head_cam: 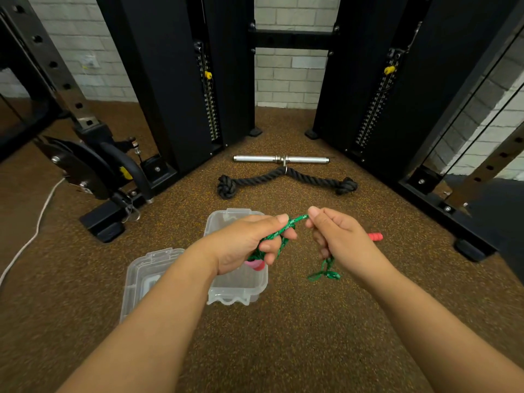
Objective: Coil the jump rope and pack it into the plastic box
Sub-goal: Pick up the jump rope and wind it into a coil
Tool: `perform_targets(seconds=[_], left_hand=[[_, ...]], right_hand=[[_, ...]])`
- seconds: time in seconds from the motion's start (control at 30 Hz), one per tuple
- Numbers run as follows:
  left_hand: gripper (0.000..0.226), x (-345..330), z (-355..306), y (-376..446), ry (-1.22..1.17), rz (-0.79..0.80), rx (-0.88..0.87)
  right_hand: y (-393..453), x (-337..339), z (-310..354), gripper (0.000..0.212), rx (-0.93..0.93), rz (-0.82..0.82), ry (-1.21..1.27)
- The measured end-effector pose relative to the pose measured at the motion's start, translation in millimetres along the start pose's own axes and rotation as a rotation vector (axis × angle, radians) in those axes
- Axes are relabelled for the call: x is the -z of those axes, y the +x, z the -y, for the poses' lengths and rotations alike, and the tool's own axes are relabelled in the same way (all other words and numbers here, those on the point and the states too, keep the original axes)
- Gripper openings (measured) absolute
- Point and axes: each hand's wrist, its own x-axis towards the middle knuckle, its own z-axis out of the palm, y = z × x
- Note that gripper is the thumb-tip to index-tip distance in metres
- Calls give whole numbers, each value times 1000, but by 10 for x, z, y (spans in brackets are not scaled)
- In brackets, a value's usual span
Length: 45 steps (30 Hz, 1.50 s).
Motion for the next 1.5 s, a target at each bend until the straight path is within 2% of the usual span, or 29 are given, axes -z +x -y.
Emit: perform_targets(seconds=[0.13,0.2,0.33,0.47,0.57,0.63,0.73,0.87,0.97,1.13,1.23,1.3,1.43,1.5], left_hand=[[35,25,-29,1,-46,-124,-37],[36,65,-39,-9,-100,-191,-57],[36,120,-46,-4,-200,-298,-68],[37,132,-41,17,-186,-339,-73],[38,150,-19,30,-168,-365,-74],[38,164,-15,27,-173,-385,-63],[38,181,-16,14,-190,-392,-54],[39,150,-24,16,-166,-361,-48],[38,103,-26,6,-182,-262,-6],[37,-75,-27,-11,-103,-81,69],[38,-127,-37,-16,-145,-52,69],[41,-89,-41,-30,-196,-62,65],[39,-2,-57,-55,-416,-111,33],[36,3,-54,-36,-525,-143,-5]], right_hand=[[-40,125,-1,36,-168,225,130],[-55,178,-30,35,-179,310,107],[-56,221,-109,34,-142,340,-85],[-66,241,-134,35,-153,371,-218],[-56,253,-172,25,-170,396,-309],[-48,254,-175,16,-161,379,-280],[-19,268,-187,5,-125,218,-234],[6,305,-227,16,-96,-12,-267],[0,261,-221,20,-110,58,-423],[-14,5,-186,45,76,292,-168],[-56,-67,-106,30,91,366,-109],[-55,-11,-109,21,101,321,-157],[-11,153,-187,24,109,61,-209],[-30,115,-259,24,93,38,-341]])
